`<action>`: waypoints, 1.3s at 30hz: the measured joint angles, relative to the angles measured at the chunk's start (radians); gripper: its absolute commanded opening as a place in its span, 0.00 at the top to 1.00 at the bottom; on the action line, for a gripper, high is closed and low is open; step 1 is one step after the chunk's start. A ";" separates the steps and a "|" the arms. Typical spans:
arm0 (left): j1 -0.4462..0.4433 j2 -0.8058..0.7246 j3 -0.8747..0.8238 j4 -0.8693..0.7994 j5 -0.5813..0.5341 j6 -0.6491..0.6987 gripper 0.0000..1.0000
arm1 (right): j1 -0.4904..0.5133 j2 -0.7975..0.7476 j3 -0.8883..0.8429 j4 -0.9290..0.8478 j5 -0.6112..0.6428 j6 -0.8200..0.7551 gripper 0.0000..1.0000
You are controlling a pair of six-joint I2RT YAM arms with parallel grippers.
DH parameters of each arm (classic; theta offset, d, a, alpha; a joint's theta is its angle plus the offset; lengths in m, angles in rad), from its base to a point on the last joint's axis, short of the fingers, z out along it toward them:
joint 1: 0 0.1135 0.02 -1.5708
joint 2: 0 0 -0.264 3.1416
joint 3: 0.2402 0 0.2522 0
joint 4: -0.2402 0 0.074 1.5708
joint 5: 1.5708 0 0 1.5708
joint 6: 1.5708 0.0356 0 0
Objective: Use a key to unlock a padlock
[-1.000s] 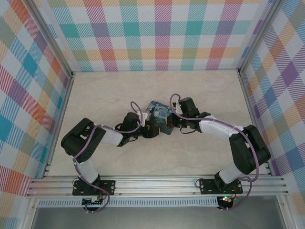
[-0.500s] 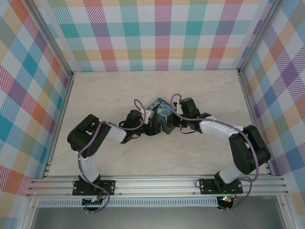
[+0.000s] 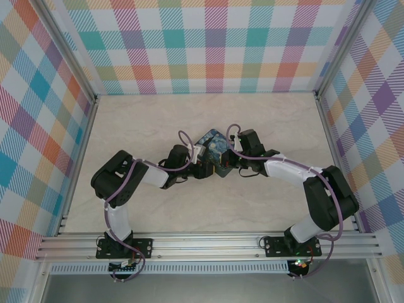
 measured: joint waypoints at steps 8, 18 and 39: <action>0.000 0.000 0.000 0.000 -0.015 -0.028 0.68 | 0.000 0.000 -0.002 0.006 0.000 0.000 0.94; -0.001 0.000 -0.004 0.018 -0.042 -0.096 0.69 | 0.002 -0.035 -0.010 -0.017 -0.011 -0.018 0.94; -0.057 -0.057 -0.027 0.035 -0.109 -0.381 0.73 | 0.087 -0.355 -0.240 -0.085 0.123 -0.285 0.94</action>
